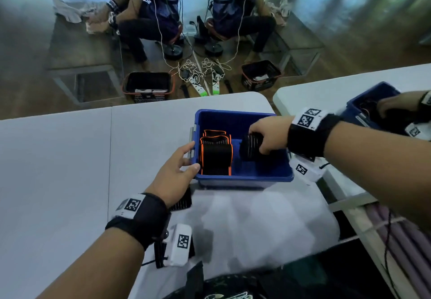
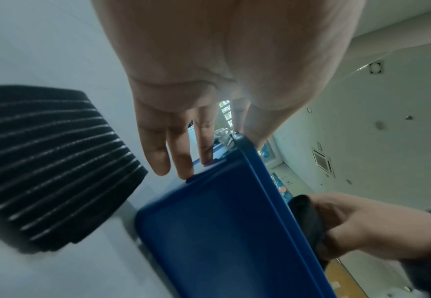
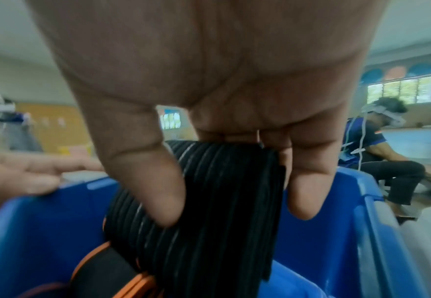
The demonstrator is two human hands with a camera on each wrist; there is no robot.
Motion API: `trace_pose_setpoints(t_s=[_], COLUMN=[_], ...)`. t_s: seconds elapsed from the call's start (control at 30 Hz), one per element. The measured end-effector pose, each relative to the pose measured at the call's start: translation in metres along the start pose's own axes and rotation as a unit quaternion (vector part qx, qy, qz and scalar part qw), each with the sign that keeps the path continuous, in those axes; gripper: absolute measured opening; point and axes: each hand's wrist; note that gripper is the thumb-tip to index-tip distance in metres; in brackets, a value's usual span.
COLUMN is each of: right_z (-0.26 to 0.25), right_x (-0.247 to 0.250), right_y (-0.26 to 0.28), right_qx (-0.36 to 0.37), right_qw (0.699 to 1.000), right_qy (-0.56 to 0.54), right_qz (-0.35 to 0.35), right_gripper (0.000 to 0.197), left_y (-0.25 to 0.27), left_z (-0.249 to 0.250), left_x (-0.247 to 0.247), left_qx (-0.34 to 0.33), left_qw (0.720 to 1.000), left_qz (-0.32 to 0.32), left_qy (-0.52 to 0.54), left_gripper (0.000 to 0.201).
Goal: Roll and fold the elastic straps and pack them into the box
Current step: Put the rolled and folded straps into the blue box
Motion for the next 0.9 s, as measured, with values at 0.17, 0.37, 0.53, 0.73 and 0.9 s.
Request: trace_pose_setpoints(t_s=[0.17,0.37,0.53,0.73,0.9], right_z=[-0.017,-0.028,-0.021,-0.017,-0.028], right_x=[-0.01,-0.016,-0.032,-0.055,-0.045], right_y=[-0.054,-0.098,-0.132,-0.138,-0.118], right_qx=[0.009,0.02,0.042,0.013,0.019], right_qw=[0.986,0.951,0.946,0.948,0.954], right_qy=[0.093,0.184,0.2,0.196,0.194], right_qz=[-0.135,-0.247,-0.252,-0.251,-0.23], right_gripper=[0.037,0.024,0.05,0.035,0.029], left_y=[0.001,0.003,0.005,0.004,0.003], left_z=[0.002,-0.003,-0.003,-0.003,-0.003], left_x=[-0.002,-0.003,-0.003,-0.003,-0.002], left_qx=[-0.009,-0.011,-0.006,-0.004,-0.011], left_qw=[1.0,0.999,0.999,0.999,0.999], left_qz=[0.011,0.017,0.017,0.017,0.013], left_qy=[0.003,0.025,0.028,0.039,0.035], left_gripper=[0.053,0.053,0.052,0.052,0.052])
Point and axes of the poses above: each hand's wrist, its own y-axis away from the middle knuckle, its own x-axis out of the back of the hand, z = x × y, and after that the axes turned 5 degrees about -z, right-handed
